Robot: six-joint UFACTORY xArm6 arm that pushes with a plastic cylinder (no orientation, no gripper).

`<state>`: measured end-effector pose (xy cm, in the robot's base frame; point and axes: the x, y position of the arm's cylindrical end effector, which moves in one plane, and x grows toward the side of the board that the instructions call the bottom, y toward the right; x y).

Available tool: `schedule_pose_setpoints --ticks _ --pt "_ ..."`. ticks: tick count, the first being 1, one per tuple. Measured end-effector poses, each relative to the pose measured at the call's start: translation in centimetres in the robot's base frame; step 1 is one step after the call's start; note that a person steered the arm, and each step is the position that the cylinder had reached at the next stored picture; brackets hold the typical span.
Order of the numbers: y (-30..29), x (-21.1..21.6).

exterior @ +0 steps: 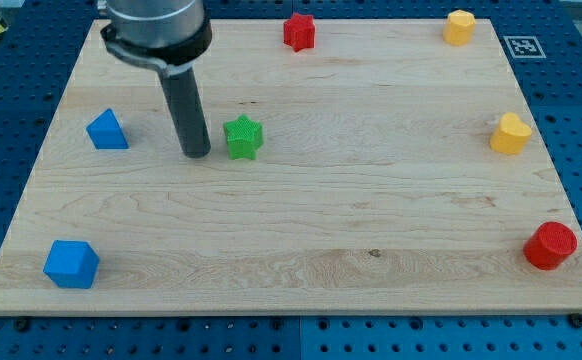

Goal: Push the green star to the bottom center of the board

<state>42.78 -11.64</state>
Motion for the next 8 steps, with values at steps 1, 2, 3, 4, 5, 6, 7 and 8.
schedule_pose_setpoints --ticks 1,2,3,4,5,6,7,8 --pt "0.1 -3.2" --pt "2.5 -4.0" --pt "4.7 -2.7" --pt "5.5 -1.2" --pt "5.5 -1.1" --pt "6.4 -0.1" --pt "8.2 1.9" --pt "10.3 4.5"
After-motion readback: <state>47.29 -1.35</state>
